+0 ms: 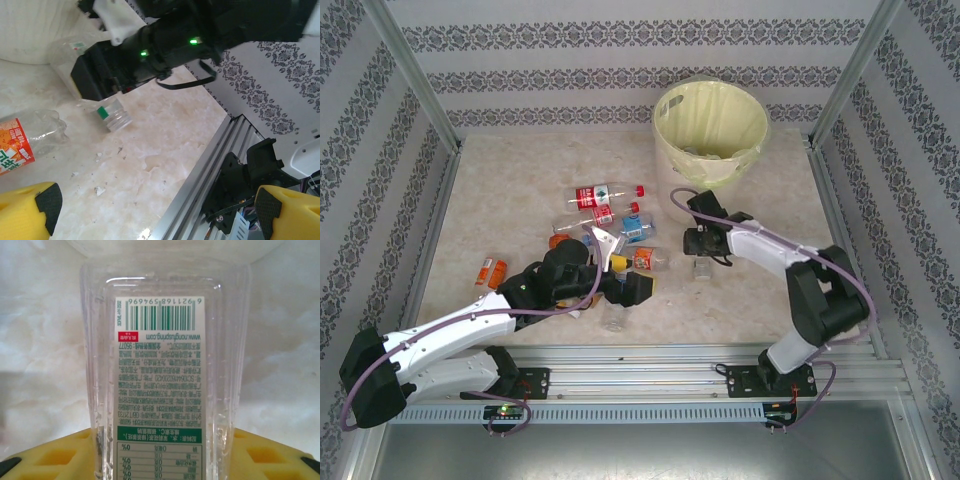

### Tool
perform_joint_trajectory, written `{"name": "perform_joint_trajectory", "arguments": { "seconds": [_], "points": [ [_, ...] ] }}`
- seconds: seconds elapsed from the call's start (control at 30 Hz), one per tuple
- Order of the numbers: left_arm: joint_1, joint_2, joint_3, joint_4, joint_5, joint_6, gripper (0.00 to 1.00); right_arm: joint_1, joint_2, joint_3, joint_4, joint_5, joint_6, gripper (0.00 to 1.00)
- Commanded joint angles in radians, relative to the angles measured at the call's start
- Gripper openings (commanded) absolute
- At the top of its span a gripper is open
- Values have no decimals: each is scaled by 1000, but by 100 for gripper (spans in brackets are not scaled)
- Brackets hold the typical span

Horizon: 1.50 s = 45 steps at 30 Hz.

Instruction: Put the plastic bottles in the bin

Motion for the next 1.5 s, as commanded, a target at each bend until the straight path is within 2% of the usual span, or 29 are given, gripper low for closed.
{"name": "perform_joint_trajectory", "arguments": {
  "seconds": [0.0,0.17,0.33,0.53,0.7,0.97,1.13,1.47],
  "points": [
    [9,-2,0,37,7,2,100,10,-149,-56,-8,21,-26,50],
    [9,2,14,34,-5,16,100,27,-369,-113,-44,-54,-82,49],
    [9,-5,14,62,-6,20,100,36,-558,-97,-68,-102,-96,49],
    [9,19,45,33,2,29,100,39,-606,52,-117,-143,-124,49],
    [9,22,49,31,0,30,100,30,-556,210,-131,-137,-146,49],
    [9,27,43,34,6,18,100,-34,-387,510,-158,-165,-175,48],
    [9,43,39,67,24,-2,100,-106,-257,692,-185,-199,-161,48],
    [9,68,60,-5,2,17,100,-186,30,1035,-277,-211,-121,48]
  ]
}}
